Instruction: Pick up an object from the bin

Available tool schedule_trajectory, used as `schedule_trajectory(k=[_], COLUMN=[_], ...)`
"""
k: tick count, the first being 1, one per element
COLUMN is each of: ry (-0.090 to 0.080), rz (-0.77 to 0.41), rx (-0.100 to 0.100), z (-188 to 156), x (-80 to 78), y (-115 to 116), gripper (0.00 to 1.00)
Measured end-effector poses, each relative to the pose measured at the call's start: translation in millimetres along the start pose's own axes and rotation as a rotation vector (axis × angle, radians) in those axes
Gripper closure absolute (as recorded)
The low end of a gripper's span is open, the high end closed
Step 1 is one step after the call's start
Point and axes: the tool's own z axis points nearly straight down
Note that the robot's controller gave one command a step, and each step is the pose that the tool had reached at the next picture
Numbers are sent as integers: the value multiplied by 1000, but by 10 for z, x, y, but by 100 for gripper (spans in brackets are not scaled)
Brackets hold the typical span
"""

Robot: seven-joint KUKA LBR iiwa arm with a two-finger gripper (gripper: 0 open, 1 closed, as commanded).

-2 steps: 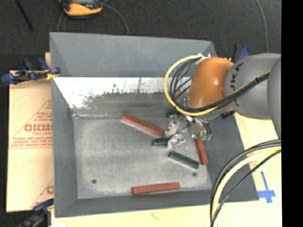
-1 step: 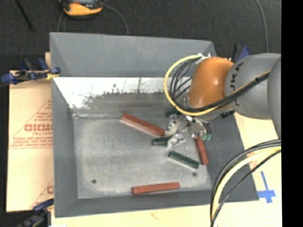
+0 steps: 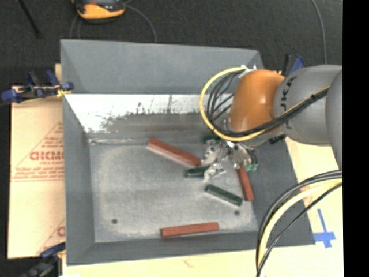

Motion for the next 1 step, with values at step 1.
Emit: schedule_trajectory(k=[1], ry=[-3], rz=[-105], rx=[-2], z=[-1928], x=[-3], y=[-51], gripper=[100])
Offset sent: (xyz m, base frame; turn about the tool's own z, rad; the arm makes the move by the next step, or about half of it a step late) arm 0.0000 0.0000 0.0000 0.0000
